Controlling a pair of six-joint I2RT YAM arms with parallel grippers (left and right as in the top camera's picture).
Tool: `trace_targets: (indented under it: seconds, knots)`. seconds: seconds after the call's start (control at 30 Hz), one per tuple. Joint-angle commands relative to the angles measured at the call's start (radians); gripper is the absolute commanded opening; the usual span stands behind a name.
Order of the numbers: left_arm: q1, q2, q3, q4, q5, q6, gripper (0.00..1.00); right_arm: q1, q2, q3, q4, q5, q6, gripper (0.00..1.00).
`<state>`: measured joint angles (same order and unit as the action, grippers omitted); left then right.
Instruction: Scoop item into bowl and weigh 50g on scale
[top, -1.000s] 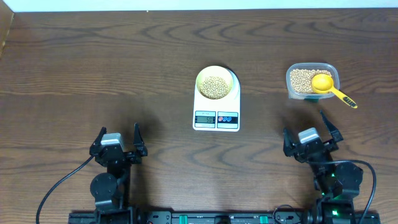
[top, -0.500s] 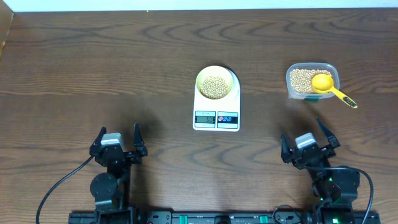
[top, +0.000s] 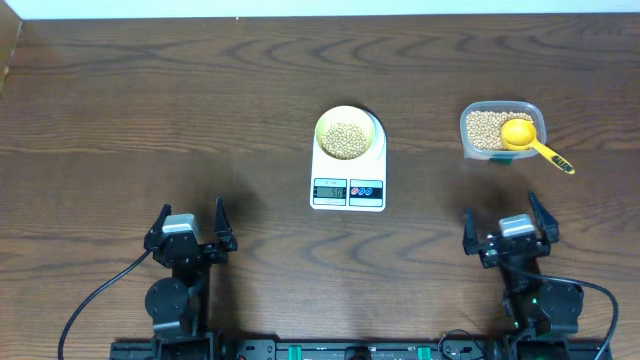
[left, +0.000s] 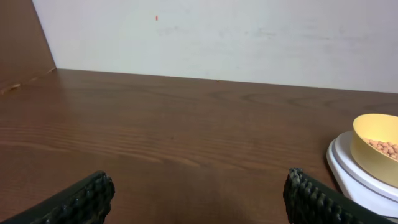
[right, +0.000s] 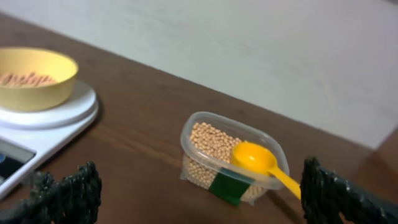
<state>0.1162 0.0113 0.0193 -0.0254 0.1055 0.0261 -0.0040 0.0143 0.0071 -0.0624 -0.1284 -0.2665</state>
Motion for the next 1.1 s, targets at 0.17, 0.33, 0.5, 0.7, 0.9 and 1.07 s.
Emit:
trace_targets:
  seconds: [0.17,0.33,0.5,0.7,0.9,1.07]
  knots:
    - [0.005,0.0,-0.015,-0.037,0.013,-0.001,0.89,0.045,-0.01,-0.002,-0.013,0.13,0.195,0.99]
    - [0.005,0.0,-0.015,-0.037,0.013,-0.001,0.89,0.058,-0.01,-0.002,-0.016,0.138,0.195,0.99]
    - [0.005,0.0,-0.015,-0.037,0.013,-0.001,0.89,0.058,-0.01,-0.002,-0.016,0.137,0.195,0.99]
    - [0.005,0.0,-0.015,-0.037,0.013,-0.001,0.89,0.06,-0.01,-0.002,-0.016,0.137,0.161,0.99]
    - [0.005,0.0,-0.015,-0.037,0.013,-0.001,0.89,0.072,-0.01,-0.002,-0.014,0.137,0.157,0.99]
    - [0.005,0.0,-0.015,-0.037,0.013,-0.001,0.89,0.072,-0.01,-0.002,0.031,0.153,0.24,0.99]
